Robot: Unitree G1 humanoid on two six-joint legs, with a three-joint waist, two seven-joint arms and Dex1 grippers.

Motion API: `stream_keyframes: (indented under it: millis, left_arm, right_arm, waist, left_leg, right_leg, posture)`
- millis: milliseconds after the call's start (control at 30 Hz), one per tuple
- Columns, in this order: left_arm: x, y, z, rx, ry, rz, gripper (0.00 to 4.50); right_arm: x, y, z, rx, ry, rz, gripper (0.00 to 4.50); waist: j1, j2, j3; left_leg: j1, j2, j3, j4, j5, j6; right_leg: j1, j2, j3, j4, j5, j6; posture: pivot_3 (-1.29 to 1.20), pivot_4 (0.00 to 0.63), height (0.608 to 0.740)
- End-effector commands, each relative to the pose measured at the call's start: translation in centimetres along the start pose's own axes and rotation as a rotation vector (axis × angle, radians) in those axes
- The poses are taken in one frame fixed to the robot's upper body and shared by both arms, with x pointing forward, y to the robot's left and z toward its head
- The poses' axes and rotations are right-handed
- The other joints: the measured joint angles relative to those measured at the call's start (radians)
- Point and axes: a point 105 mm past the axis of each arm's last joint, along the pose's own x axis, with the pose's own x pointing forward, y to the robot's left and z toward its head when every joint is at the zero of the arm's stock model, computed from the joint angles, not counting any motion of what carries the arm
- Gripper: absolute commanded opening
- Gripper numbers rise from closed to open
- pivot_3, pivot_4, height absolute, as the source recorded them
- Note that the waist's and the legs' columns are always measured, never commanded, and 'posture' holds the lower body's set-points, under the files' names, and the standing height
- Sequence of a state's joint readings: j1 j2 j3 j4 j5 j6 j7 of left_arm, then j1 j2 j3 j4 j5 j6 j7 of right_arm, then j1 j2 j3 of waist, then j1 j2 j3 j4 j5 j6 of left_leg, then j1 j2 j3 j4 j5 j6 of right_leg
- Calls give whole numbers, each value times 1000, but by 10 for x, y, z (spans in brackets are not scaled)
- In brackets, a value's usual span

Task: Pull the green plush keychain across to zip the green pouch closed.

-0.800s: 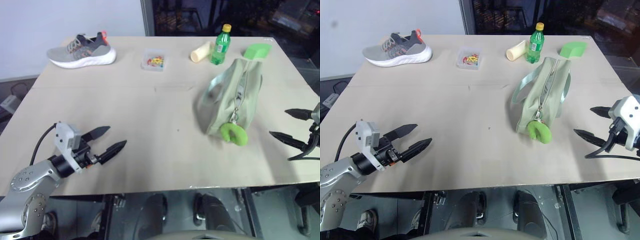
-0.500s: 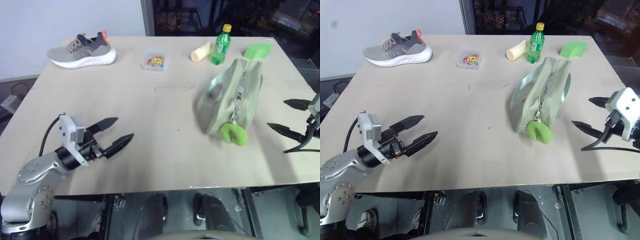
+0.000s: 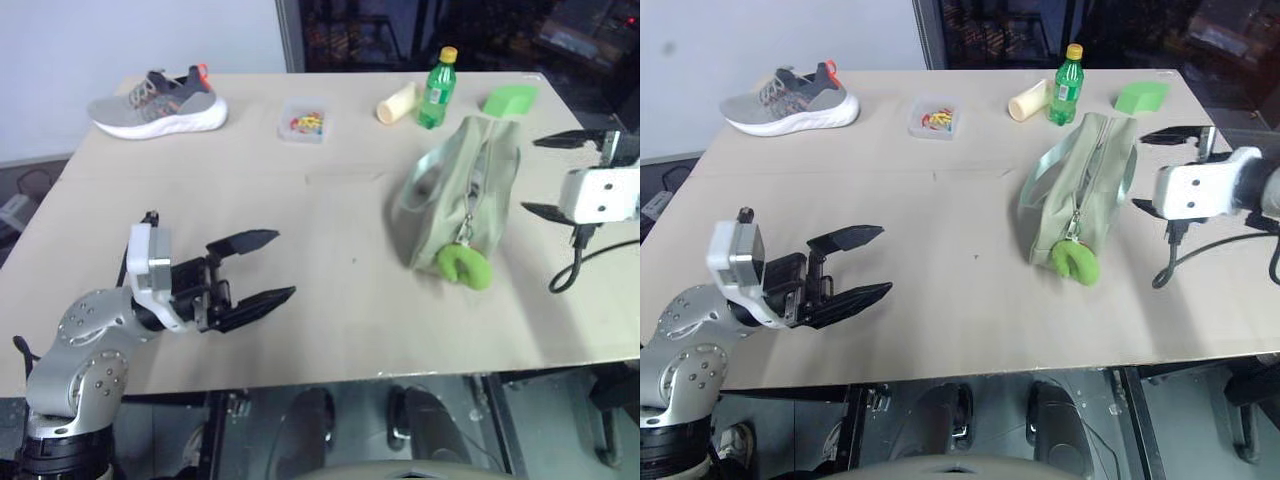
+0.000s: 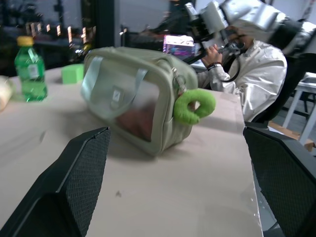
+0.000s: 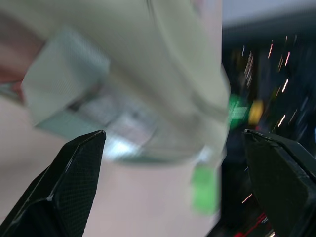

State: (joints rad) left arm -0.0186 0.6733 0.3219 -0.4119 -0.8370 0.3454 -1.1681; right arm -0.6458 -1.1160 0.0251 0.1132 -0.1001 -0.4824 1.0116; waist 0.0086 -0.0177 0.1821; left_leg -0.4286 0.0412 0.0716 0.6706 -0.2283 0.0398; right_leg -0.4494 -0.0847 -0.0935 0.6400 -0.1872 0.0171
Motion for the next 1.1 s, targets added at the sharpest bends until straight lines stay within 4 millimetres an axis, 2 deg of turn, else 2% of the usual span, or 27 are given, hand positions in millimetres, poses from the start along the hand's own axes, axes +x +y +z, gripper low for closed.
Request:
stream_keyframes:
  millis: [33,133,233,433,500,533,667,767,833,900,1000,1100]
  left_arm:
    - [3,-2,4,26,-20,-26,4478]
    - [3,-1,3,34,-24,-22,4478]
    - [4,0,2,41,-27,-18,4500]
    - [3,1,-2,54,-38,25,4500]
    - [3,2,-3,61,-46,52,4500]
    - [3,3,-4,62,-48,69,4500]
    - [1,12,-8,75,-35,136,4500]
    - [0,18,-9,69,-40,179,4500]
    - [0,24,-12,72,-37,218,4500]
    - [-1,28,-15,76,-24,249,4500]
    - [-6,35,-16,76,-15,299,4500]
    - [-10,39,-17,80,-10,331,4500]
  right_arm:
    - [7,-6,-1,-149,-21,10,4500]
    - [21,-7,-3,-213,-51,34,4500]
    - [29,-4,-6,-281,-72,87,3708]
    - [38,-6,-9,-294,-97,115,968]
    - [42,-15,-8,-208,-95,66,176]
    - [44,-20,-8,-140,-88,38,57]
    - [54,-34,-3,174,-53,-28,57]
    - [63,-32,7,228,19,-16,57]
    - [80,-36,21,313,64,-42,57]
    - [101,-51,41,413,66,-130,57]
    - [127,-62,67,475,84,-173,57]
    - [143,-65,87,520,83,-185,57]
  waist:
    - [2,-1,0]
    - [1,-1,0]
    - [1,0,0]
    - [-2,0,0]
    - [-9,0,0]
    - [-13,0,0]
    - [-20,0,0]
    - [-19,0,0]
    - [-22,0,0]
    - [-27,0,0]
    - [-27,1,0]
    - [-19,1,0]
  left_leg:
    - [0,0,0,0,0,0]
    - [0,0,1,0,0,0]
    - [0,0,1,0,0,0]
    - [0,0,2,0,0,0]
    - [1,0,2,0,0,0]
    - [2,1,2,0,0,0]
    - [4,2,1,0,0,0]
    - [5,3,1,0,0,0]
    - [5,3,1,0,0,0]
    - [7,3,2,0,0,0]
    - [8,6,3,0,0,0]
    - [6,7,2,0,0,-1]
  right_leg:
    - [0,0,0,0,0,0]
    - [0,0,0,0,0,0]
    - [0,0,0,0,0,0]
    - [1,0,1,0,0,0]
    - [1,0,1,1,0,0]
    - [1,0,1,1,0,0]
    - [2,1,2,3,2,2]
    - [2,1,3,4,3,3]
    - [2,1,3,4,3,3]
    - [2,2,4,4,3,3]
    - [1,5,6,6,4,1]
    - [0,6,5,6,4,1]
  posture:
    - [0,150,740]
    - [0,150,740]
    - [0,150,740]
    - [0,150,740]
    - [0,150,740]
    - [0,150,740]
    - [0,150,740]
    - [0,150,740]
    - [0,150,740]
    - [0,150,740]
    - [0,150,740]
    - [0,150,740]
